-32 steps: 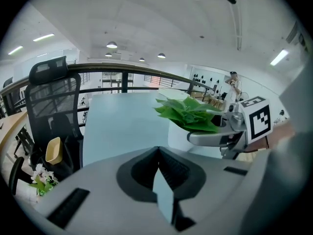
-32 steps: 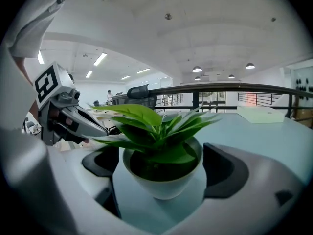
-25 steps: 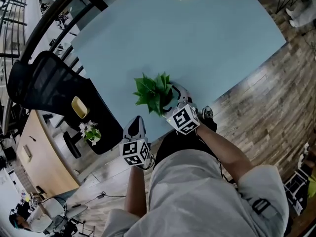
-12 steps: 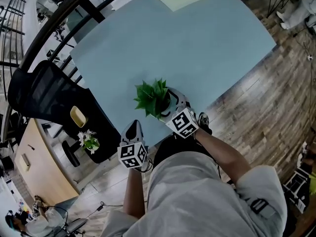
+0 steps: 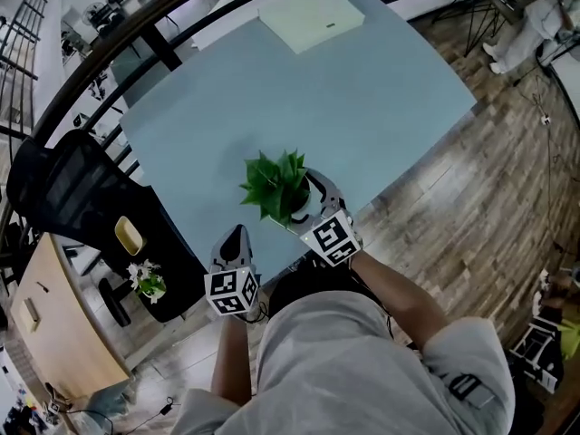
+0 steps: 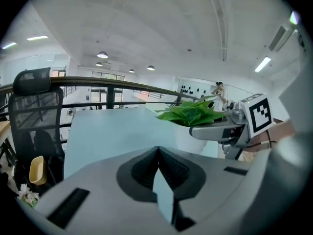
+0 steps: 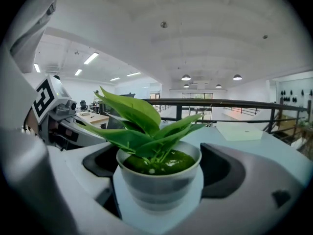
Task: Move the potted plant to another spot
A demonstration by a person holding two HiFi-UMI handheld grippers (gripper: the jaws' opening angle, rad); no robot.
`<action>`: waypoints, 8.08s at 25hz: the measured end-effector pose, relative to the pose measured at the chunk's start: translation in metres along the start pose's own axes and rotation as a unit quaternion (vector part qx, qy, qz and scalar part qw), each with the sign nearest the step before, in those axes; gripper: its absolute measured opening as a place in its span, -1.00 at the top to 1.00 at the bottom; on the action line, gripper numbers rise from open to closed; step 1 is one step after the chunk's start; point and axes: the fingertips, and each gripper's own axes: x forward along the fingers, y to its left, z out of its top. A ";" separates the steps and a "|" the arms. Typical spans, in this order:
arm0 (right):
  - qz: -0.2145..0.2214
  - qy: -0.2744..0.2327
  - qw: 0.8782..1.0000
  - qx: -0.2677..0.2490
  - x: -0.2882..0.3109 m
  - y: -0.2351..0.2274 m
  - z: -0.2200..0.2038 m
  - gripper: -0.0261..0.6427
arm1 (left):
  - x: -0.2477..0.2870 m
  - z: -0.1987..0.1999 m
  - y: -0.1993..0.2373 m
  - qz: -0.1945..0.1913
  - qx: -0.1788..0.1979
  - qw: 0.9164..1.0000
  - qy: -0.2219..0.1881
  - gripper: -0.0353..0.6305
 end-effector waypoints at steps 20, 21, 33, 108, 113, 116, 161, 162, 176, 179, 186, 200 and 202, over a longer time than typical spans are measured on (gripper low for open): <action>-0.099 -0.086 0.991 0.004 -0.105 -0.100 0.074 -0.61 | 0.052 0.096 -0.120 -0.107 0.055 0.991 -0.062 0.86; -0.101 -0.088 0.991 0.004 -0.112 -0.103 0.074 -0.61 | 0.054 0.096 -0.129 -0.112 0.061 0.990 -0.061 0.86; -0.111 -0.091 0.990 -0.012 -0.186 -0.161 0.083 -0.61 | 0.081 0.105 -0.220 -0.133 0.084 0.986 -0.051 0.86; -0.135 -0.064 0.989 0.009 -0.203 -0.529 0.063 -0.61 | 0.375 0.214 -0.361 -0.139 0.033 0.989 -0.042 0.86; -0.086 -0.065 0.994 0.000 -0.176 -0.532 0.066 -0.61 | 0.374 0.212 -0.341 -0.093 0.006 0.994 -0.051 0.86; -0.061 -0.067 0.996 -0.007 -0.161 -0.539 0.071 -0.61 | 0.378 0.212 -0.334 -0.068 -0.005 0.996 -0.054 0.86; 0.149 -0.005 0.989 0.000 -0.069 -0.705 -0.004 -0.61 | 0.517 0.201 -0.387 0.109 -0.093 0.990 0.018 0.86; 0.148 -0.005 0.989 0.001 -0.066 -0.708 -0.006 -0.61 | 0.519 0.201 -0.386 0.111 -0.092 0.989 0.019 0.86; 0.134 0.002 0.991 0.017 -0.017 -0.732 -0.030 -0.61 | 0.546 0.188 -0.368 0.126 -0.111 0.986 0.018 0.86; 0.132 0.000 0.991 0.023 -0.004 -0.733 -0.033 -0.61 | 0.547 0.182 -0.365 0.132 -0.123 0.983 0.019 0.86; 0.120 0.003 0.992 0.034 0.023 -0.738 -0.038 -0.61 | 0.551 0.174 -0.361 0.137 -0.136 0.981 0.027 0.86; 0.096 0.003 0.995 0.037 0.039 -0.743 -0.047 -0.61 | 0.566 0.171 -0.371 0.129 -0.129 0.983 0.037 0.86; 0.094 0.007 0.995 0.037 0.040 -0.743 -0.050 -0.61 | 0.566 0.170 -0.372 0.128 -0.129 0.983 0.039 0.86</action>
